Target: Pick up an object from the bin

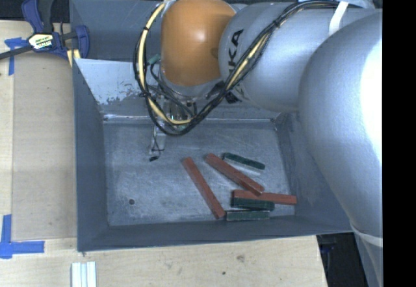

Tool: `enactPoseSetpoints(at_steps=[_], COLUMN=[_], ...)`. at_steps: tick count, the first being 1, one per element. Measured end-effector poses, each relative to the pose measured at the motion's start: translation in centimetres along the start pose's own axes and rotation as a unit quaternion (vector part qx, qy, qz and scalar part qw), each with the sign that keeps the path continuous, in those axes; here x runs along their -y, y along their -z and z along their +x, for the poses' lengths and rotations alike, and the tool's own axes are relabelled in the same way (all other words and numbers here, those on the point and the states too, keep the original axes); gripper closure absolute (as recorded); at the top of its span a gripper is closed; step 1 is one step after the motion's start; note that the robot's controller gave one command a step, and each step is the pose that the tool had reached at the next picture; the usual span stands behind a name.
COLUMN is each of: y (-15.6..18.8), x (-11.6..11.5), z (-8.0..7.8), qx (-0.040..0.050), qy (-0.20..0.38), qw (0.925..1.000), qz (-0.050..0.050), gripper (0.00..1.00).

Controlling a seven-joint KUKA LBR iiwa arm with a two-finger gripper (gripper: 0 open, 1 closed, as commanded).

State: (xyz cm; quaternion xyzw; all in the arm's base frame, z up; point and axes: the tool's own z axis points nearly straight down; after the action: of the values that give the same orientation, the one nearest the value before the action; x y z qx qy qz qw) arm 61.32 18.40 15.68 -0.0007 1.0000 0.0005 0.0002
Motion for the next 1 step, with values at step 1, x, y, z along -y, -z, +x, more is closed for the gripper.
enactPoseSetpoints(at_steps=[1], y=[3.30], x=[4.99], z=[4.96], qx=[0.0002], qy=[-0.017], qw=[0.9999], qz=[0.001], gripper=[0.00])
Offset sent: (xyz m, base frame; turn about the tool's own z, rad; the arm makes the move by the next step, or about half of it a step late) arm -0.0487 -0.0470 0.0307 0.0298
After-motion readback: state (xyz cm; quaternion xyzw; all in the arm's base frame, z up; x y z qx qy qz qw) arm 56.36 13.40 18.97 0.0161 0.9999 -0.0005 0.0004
